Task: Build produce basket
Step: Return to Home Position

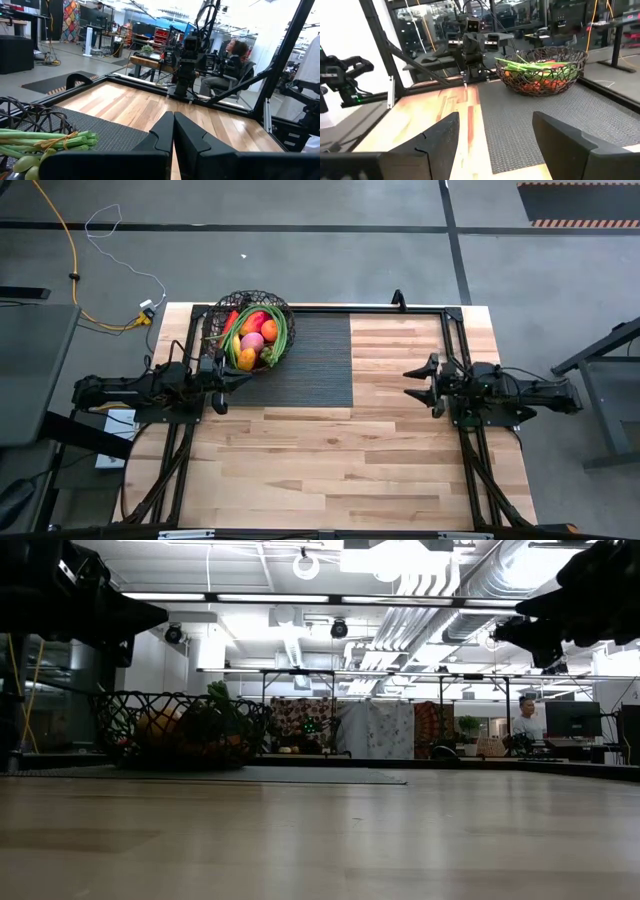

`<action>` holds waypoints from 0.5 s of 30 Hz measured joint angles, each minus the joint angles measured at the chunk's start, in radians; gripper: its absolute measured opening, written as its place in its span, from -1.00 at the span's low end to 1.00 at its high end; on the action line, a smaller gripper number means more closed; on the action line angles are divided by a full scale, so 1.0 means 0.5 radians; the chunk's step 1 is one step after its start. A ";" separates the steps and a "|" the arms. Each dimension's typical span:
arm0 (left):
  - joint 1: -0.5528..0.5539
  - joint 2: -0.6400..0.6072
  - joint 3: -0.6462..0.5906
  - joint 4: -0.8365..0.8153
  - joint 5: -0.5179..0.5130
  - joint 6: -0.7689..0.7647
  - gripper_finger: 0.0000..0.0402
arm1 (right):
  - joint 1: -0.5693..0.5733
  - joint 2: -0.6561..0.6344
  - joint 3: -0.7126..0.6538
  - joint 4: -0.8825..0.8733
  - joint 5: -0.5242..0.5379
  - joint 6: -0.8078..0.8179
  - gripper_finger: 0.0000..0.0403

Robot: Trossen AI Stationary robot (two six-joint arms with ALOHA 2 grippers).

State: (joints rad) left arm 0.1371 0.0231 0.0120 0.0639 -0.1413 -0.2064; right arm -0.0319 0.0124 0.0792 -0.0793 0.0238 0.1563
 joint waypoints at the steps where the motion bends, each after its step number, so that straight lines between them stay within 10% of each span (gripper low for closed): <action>1: -0.001 0.000 0.000 0.000 0.000 0.000 -1.00 | 0.000 0.000 0.000 -0.001 0.000 -0.021 0.21; 15: -0.001 0.001 0.001 0.000 -0.001 0.000 -1.00 | 0.000 -0.018 -0.137 0.361 0.057 -0.186 0.21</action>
State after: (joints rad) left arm 0.1369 0.0234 0.0124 0.0639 -0.1417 -0.2066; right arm -0.0319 0.0036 0.0109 0.1011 0.0525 0.0631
